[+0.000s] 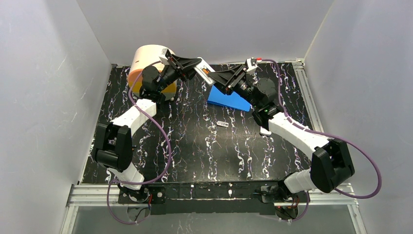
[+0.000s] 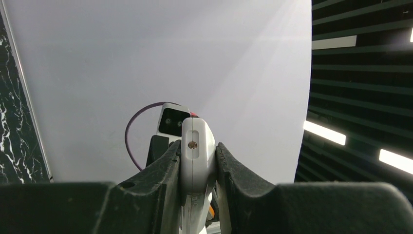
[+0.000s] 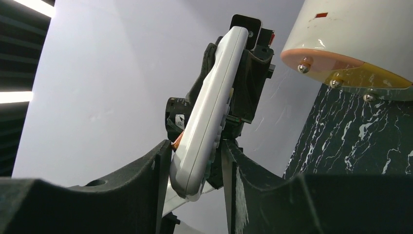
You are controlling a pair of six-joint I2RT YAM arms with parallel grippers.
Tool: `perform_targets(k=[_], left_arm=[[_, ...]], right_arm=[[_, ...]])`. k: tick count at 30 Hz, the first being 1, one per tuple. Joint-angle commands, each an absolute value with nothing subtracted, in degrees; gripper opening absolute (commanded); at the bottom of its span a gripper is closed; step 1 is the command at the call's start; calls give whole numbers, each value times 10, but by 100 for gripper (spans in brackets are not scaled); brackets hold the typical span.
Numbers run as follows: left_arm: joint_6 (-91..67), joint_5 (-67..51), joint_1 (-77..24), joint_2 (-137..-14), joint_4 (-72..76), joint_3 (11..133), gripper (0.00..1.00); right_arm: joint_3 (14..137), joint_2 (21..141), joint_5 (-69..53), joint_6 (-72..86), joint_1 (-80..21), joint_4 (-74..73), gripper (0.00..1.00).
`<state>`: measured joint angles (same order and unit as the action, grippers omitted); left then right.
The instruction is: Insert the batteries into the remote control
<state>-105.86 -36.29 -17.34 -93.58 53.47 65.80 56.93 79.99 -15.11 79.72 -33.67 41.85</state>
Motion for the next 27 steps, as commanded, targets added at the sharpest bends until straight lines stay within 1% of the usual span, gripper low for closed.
perform_targets(k=[1, 8, 15, 18, 20, 21, 22, 23, 25, 26, 27], left_arm=[[-1052, -372, -177, -920, 562, 660, 0], [-1040, -375, -177, -913, 562, 666, 0], [-1030, -376, -177, -905, 562, 665, 0], [-1015, -376, -177, -901, 561, 663, 0], [-979, -381, -177, -895, 551, 663, 0], [-948, -384, -177, -888, 535, 664, 0], [-911, -387, -176, -879, 514, 664, 0], [-856, -389, -176, -869, 490, 663, 0], [-794, -397, -175, -856, 442, 664, 0], [-777, -403, -176, -853, 431, 662, 0], [-768, -411, -175, -852, 429, 662, 0]], right_arm=[[595, 799, -135, 786, -335, 346, 48], [605, 799, -124, 765, -336, 242, 41], [621, 799, -113, 757, -336, 156, 29], [630, 799, -111, 743, -335, 130, 26], [637, 794, -104, 716, -335, 118, 26], [639, 790, -103, 701, -335, 118, 29], [638, 786, -105, 689, -333, 125, 36], [632, 778, -114, 683, -330, 152, 45], [609, 762, -127, 686, -323, 221, 62], [600, 755, -129, 687, -321, 248, 68], [592, 746, -130, 686, -320, 270, 72]])
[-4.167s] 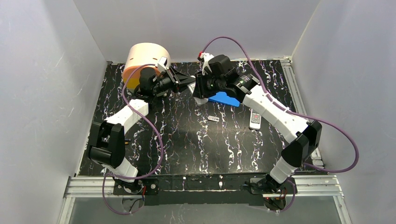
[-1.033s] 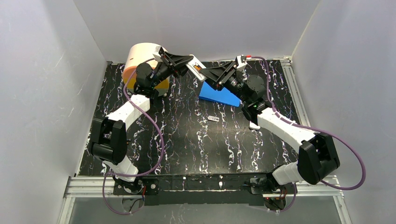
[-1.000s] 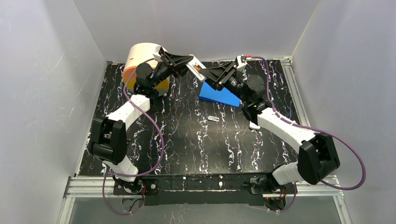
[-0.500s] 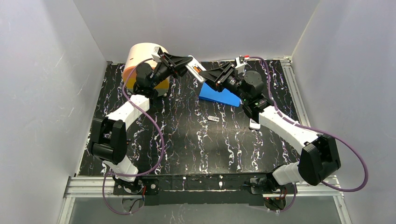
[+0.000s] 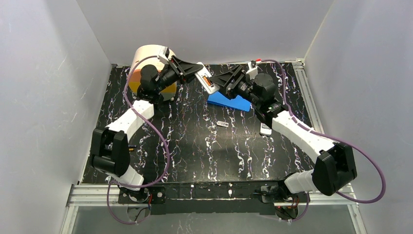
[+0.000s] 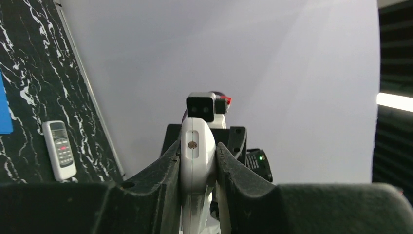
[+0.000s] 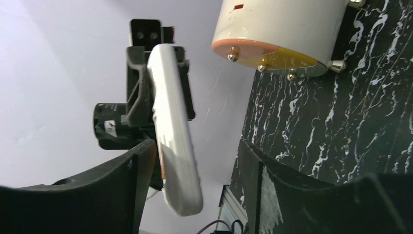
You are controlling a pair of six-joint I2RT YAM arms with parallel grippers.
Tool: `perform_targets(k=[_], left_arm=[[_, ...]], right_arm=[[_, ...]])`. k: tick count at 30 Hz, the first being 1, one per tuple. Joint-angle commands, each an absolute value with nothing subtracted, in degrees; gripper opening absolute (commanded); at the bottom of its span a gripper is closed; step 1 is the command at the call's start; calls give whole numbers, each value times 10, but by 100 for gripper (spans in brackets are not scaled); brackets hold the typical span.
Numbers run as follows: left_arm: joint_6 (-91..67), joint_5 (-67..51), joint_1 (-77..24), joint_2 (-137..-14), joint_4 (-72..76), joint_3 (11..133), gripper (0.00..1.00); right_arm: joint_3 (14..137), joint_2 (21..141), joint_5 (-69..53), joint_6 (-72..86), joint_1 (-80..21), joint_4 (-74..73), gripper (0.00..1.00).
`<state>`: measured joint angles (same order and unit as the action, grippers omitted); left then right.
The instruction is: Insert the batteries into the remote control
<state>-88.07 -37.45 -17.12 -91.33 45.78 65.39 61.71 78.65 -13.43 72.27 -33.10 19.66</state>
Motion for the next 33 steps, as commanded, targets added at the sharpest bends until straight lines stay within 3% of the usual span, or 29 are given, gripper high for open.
perform_targets(k=[1, 4, 12, 28, 33], left_arm=[[-764, -420, -175, -854, 429, 663, 0], [-747, -445, -175, -859, 430, 673, 0], [-747, -463, -175, -864, 429, 689, 0], [-794, -464, -174, -877, 424, 711, 0], [-792, -464, -173, -878, 420, 714, 0]], right_arm=[[585, 740, -135, 684, -318, 291, 76], [570, 732, -161, 679, -317, 329, 81], [604, 768, -265, 633, -316, 316, 77], [664, 803, -335, 546, -312, 226, 29], [688, 810, -325, 502, -313, 168, 28]])
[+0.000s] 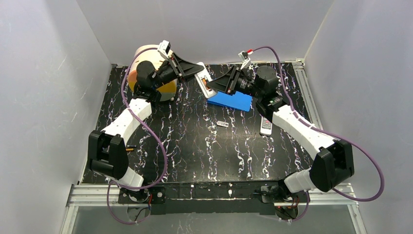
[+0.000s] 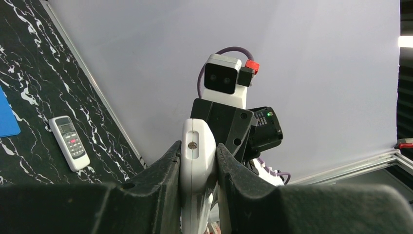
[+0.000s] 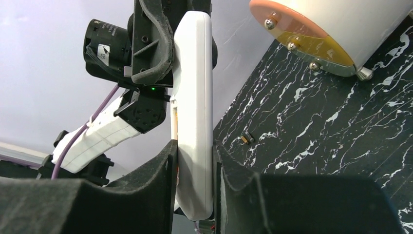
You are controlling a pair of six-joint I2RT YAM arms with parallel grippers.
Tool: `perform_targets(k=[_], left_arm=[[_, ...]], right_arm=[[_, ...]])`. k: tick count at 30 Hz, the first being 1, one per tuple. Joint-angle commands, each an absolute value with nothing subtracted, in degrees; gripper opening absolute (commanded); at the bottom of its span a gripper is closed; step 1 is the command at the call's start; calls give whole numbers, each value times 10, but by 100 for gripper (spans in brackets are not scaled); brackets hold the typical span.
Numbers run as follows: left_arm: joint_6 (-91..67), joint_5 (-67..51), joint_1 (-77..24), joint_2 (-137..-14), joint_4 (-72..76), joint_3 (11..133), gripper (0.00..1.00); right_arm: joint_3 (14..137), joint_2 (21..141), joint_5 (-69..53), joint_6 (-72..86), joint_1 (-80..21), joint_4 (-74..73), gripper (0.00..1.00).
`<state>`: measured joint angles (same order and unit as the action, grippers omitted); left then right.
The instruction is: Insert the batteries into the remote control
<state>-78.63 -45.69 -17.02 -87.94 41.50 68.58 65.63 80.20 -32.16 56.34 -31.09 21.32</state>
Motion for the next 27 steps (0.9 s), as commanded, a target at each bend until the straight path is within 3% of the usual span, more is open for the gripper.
perform_targets(k=[1, 4, 10, 17, 27], left_arm=[[-790, -464, -172, -878, 420, 714, 0], [-778, -463, -169, -873, 418, 705, 0], [-750, -450, -160, -857, 407, 672, 0], [-706, -415, -158, -823, 354, 643, 0], [-680, -350, -157, -762, 293, 575, 0]], right_arm=[[691, 809, -321, 499, -311, 164, 35], [689, 800, -305, 517, -303, 176, 66], [666, 767, -291, 495, -283, 209, 91], [773, 797, -320, 242, -309, 1, 93], [902, 880, -148, 2, -443, -238, 94]])
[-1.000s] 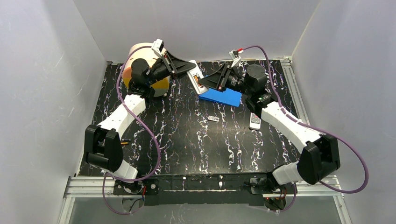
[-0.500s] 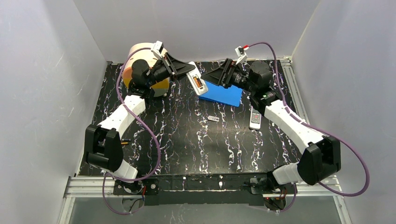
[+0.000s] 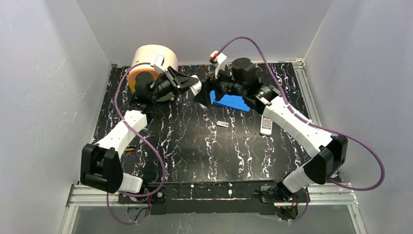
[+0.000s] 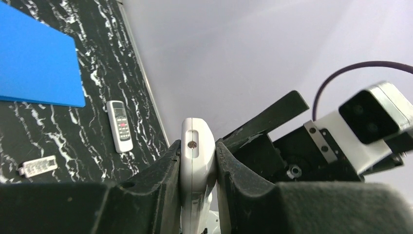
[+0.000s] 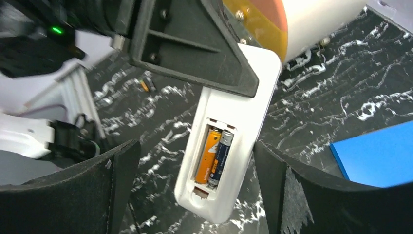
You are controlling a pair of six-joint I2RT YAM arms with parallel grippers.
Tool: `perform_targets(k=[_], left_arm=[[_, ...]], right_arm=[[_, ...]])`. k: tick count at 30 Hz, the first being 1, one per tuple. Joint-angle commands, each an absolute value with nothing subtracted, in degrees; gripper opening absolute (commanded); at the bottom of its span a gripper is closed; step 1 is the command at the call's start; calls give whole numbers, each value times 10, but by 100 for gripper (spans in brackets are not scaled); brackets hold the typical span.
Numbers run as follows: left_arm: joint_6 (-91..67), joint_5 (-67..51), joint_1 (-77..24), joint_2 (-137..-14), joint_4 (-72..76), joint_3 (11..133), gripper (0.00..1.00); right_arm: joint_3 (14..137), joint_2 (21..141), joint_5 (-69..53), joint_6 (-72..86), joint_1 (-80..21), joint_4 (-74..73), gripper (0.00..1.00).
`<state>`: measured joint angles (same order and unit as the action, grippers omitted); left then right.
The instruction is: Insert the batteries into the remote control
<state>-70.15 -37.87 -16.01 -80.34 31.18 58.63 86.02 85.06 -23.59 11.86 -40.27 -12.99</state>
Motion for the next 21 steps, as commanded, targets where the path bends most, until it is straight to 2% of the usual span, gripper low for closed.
perform_targets(k=[1, 7, 11, 15, 17, 18, 21], left_arm=[[-679, -348, -157, -758, 287, 574, 0], [-677, -348, -157, -747, 269, 570, 0], [-681, -346, -157, -740, 254, 564, 0], [-674, -341, -157, -733, 237, 562, 1], [-666, -335, -157, -728, 222, 561, 3], [-660, -332, -157, -725, 214, 560, 4], [-652, -327, -157, -720, 199, 558, 6]], right_arm=[[910, 888, -126, -13, -455, -248, 94], [925, 912, -78, -60, -494, -279, 92], [935, 925, -76, -81, -502, -297, 82], [949, 935, -54, -84, -505, -308, 64], [958, 937, -42, -83, -507, -312, 60], [961, 939, -39, -85, -508, -314, 61], [959, 934, -43, -87, -507, -306, 75]])
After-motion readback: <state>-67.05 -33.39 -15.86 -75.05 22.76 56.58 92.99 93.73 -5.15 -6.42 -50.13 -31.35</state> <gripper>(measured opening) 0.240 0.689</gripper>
